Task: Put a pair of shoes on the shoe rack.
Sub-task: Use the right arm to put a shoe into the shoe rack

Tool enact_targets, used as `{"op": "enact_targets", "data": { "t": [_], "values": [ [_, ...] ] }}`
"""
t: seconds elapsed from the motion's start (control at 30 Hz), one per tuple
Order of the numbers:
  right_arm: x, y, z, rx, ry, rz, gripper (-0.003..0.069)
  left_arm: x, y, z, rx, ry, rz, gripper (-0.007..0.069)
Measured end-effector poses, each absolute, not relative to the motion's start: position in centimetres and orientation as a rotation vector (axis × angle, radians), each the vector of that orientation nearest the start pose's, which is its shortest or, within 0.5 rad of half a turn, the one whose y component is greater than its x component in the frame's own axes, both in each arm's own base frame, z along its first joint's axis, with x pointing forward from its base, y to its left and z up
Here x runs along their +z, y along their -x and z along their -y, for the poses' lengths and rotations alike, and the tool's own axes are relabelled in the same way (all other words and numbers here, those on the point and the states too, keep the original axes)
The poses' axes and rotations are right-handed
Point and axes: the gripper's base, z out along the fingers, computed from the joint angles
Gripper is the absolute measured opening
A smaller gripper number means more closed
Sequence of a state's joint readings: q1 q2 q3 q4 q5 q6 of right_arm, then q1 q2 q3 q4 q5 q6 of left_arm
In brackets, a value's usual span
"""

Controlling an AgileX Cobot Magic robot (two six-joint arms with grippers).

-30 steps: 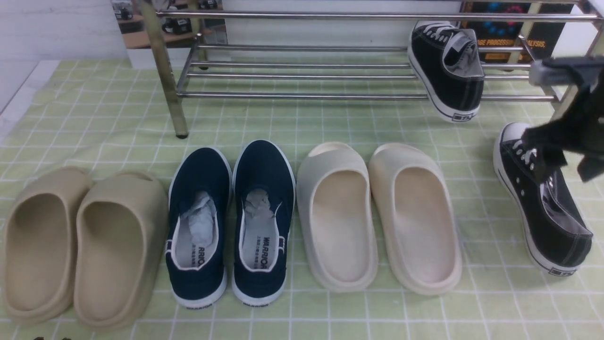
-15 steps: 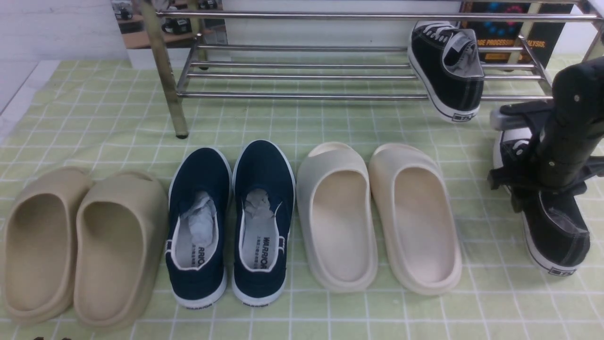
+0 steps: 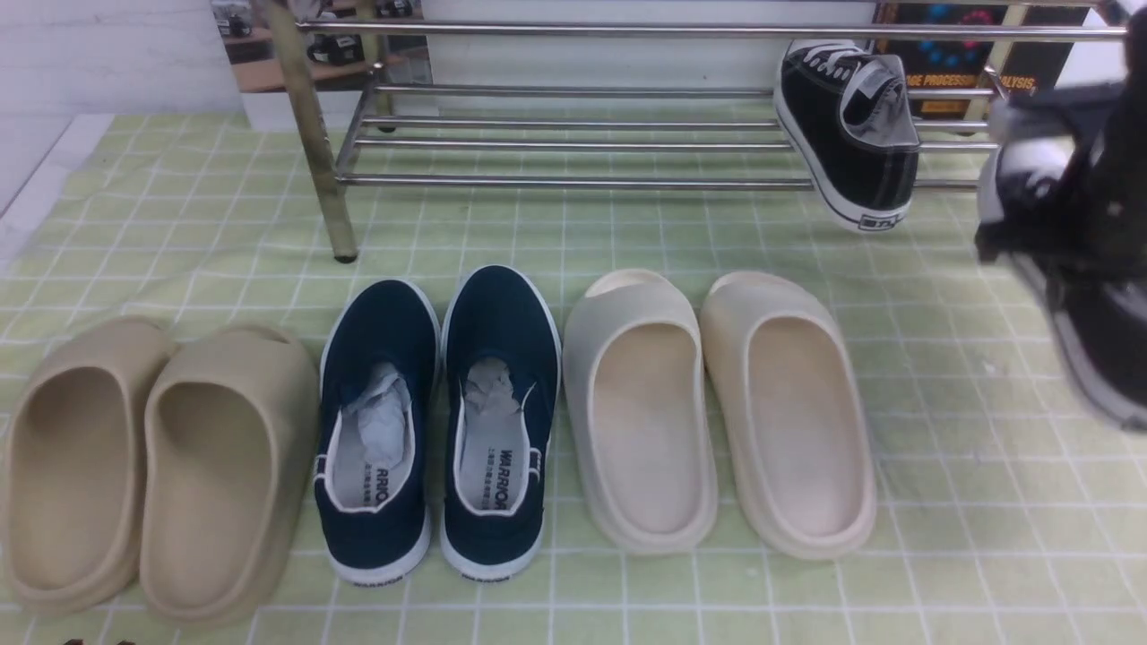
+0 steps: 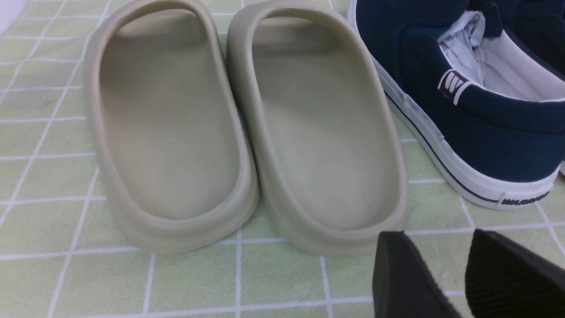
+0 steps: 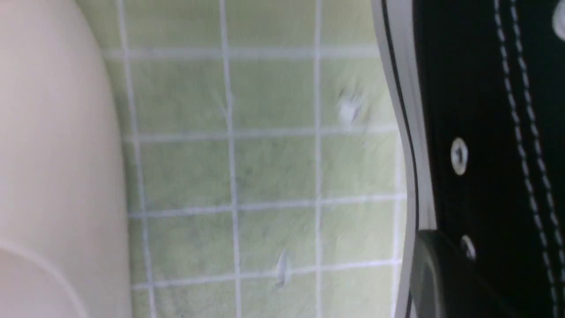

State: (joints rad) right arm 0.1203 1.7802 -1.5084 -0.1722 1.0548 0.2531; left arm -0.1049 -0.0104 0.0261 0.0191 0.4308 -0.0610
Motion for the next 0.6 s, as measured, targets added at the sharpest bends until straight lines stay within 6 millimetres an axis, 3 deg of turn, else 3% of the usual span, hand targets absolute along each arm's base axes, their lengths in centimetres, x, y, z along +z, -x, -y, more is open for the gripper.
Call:
{"op": "enact_targets", "data": {
  "t": [0.1, 0.17, 0.33, 0.37, 0.6],
  "values": [
    [30.1, -39.4, -3.4, -0.124, -0.075, -2.698, 0.0050, 16.6, -5.1, 0.5, -0.093, -0.053, -1.930, 0.0239],
    [30.0, -41.2, -3.5, -0.119, -0.076, -2.670, 0.0050, 16.6, -5.1, 0.5, -0.093, -0.053, -1.930, 0.0239],
    [28.8, -45.7, -3.8, -0.118, -0.058, -2.639, 0.0050, 16.6, -5.1, 0.5, -0.093, -0.053, -1.930, 0.0239],
    [28.2, -47.3, -4.0, -0.115, -0.042, -2.636, 0.0050, 16.6, -5.1, 0.5, -0.093, -0.053, -1.930, 0.0239],
    [26.1, -52.1, -4.6, -0.107, 0.015, -2.596, 0.0050, 16.6, -5.1, 0.5, -0.093, -0.053, -1.930, 0.0239]
  ]
}}
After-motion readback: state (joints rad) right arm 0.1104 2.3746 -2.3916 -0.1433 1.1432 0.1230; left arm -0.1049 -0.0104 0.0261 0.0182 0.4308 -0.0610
